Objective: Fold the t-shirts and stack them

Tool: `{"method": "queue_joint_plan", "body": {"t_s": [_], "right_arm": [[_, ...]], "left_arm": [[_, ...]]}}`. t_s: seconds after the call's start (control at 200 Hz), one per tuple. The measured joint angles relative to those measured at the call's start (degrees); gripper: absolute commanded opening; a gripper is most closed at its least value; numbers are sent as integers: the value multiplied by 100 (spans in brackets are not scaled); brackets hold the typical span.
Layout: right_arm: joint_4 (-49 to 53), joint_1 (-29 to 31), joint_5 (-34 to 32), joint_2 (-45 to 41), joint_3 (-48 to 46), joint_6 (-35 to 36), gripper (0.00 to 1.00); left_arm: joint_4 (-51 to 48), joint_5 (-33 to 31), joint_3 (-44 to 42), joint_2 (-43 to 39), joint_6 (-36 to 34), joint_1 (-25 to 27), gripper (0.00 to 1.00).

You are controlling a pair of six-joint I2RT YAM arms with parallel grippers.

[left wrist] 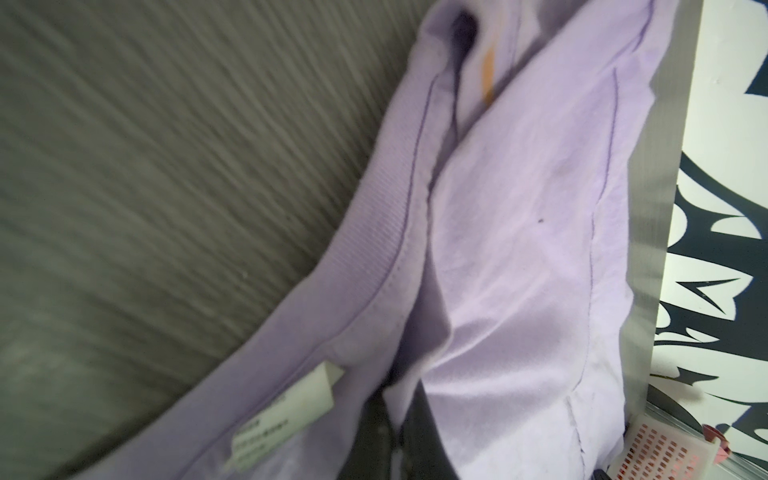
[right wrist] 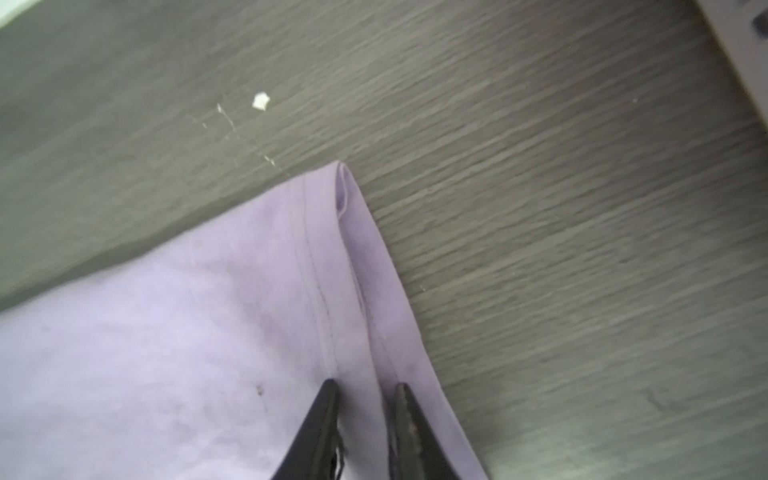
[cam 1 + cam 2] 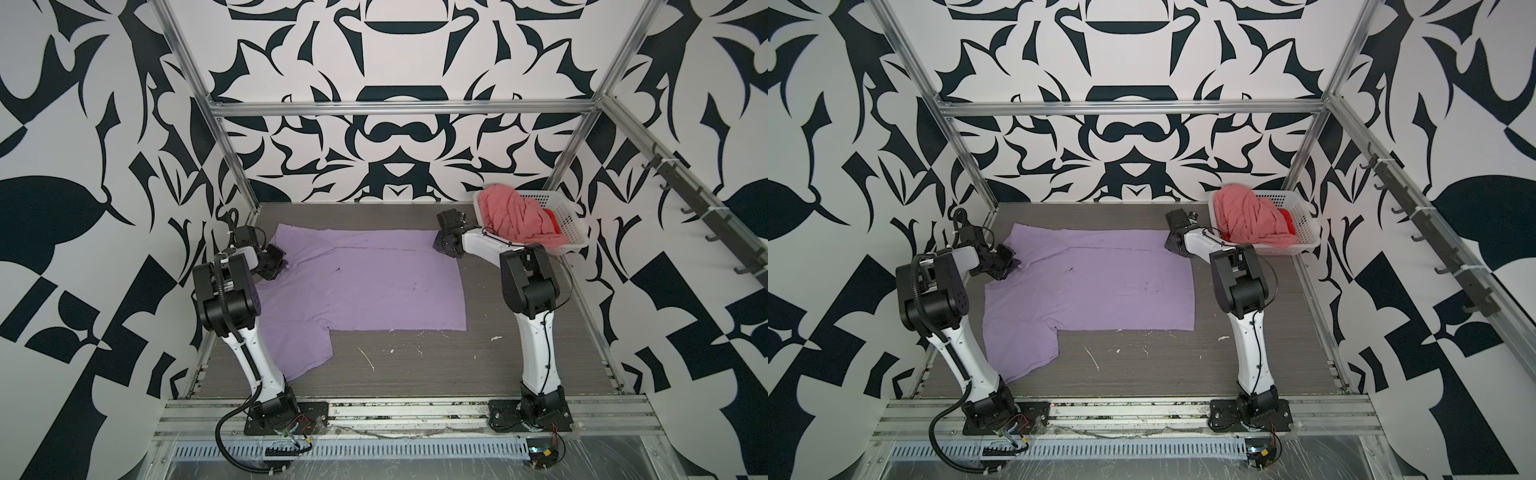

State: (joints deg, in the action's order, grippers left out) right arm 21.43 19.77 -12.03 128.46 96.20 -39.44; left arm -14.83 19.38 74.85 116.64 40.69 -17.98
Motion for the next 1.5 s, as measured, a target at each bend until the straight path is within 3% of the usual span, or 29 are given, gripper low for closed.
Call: {"method": "queue_joint_plan", "body": {"t_s": [0.165,0.315,0.685,0.935,1.5], "right_arm": [[264,48,-129,28,118,63,14],[435,61,-221,33,219,92,0],[654,39,-240,37,625,177,0],[748,-157,-216,37,1038,306,0],[1202,-470,68,-107,968,702,0]], "left_arm": [[4,0,0,0,24,4,0],[4,-2,0,0,46,7,0],[-7,131,31,0,111,11,0],[-155,479,494,-111,197,11,0],[-1217,787,678,-909,-26,4,0]]}}
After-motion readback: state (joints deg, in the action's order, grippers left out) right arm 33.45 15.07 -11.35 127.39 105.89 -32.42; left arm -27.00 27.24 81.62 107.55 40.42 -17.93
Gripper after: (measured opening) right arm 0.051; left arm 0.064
